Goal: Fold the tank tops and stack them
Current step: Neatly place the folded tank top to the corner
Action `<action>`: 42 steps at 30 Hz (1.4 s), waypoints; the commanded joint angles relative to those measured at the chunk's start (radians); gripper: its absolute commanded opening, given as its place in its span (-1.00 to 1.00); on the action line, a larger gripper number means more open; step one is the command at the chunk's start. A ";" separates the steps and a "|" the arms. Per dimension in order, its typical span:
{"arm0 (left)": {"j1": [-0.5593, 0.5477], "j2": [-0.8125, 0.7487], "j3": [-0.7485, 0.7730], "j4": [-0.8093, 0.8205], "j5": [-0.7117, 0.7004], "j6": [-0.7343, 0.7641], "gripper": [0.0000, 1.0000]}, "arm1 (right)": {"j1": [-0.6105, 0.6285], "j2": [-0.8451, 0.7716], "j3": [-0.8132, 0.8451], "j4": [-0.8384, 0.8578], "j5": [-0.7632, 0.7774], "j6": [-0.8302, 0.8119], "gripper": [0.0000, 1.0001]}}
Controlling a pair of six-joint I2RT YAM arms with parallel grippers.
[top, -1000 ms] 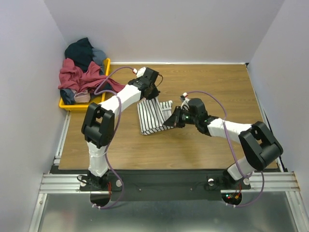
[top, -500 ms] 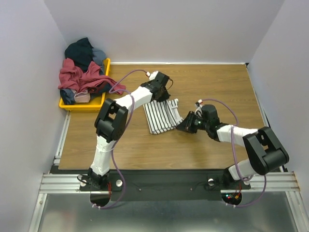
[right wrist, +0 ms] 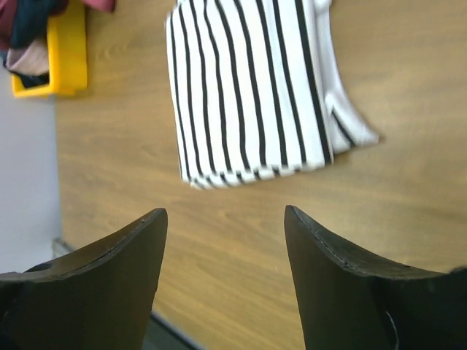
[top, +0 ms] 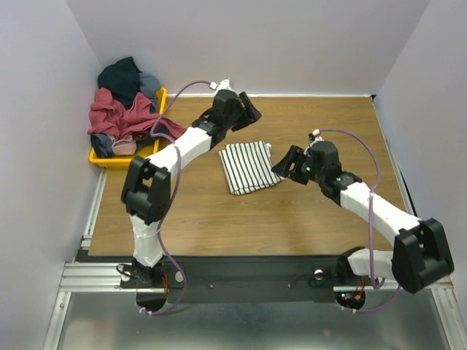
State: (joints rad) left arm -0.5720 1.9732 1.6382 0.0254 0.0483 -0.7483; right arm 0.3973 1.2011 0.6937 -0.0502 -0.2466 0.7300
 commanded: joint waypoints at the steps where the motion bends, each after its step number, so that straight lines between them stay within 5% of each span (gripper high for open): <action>1: 0.050 -0.155 -0.144 -0.021 -0.037 -0.034 0.33 | 0.000 0.152 0.121 -0.080 0.122 -0.142 0.43; 7: 0.092 -0.295 -0.432 0.004 -0.039 -0.076 0.21 | -0.002 0.476 0.328 -0.065 0.165 -0.270 0.35; 15: 0.081 -0.257 -0.604 0.073 0.025 -0.051 0.15 | -0.002 0.623 0.434 -0.057 0.217 -0.297 0.32; 21: 0.075 -0.217 -0.647 0.088 0.007 -0.039 0.17 | 0.000 0.693 0.458 -0.057 0.213 -0.308 0.27; 30: 0.047 -0.122 -0.611 0.073 -0.018 -0.017 0.18 | -0.014 0.703 0.432 -0.069 0.315 -0.291 -0.38; 33: 0.040 -0.106 -0.595 0.059 -0.024 -0.008 0.19 | -0.035 0.686 0.409 -0.092 0.342 -0.261 -0.38; 37: 0.032 -0.099 -0.577 0.051 -0.024 0.000 0.21 | -0.044 0.648 0.392 -0.109 0.372 -0.251 -0.11; 38: 0.032 -0.102 -0.572 0.047 -0.019 0.001 0.21 | -0.044 0.634 0.392 -0.117 0.385 -0.250 0.16; 42: 0.046 -0.186 -0.551 0.004 -0.039 0.010 0.24 | -0.038 0.542 0.400 -0.154 0.455 -0.259 0.53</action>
State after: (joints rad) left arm -0.5331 1.8484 1.0622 0.1192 0.0406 -0.7670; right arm 0.3668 1.8275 1.0981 -0.1337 0.0891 0.4774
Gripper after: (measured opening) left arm 0.615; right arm 0.727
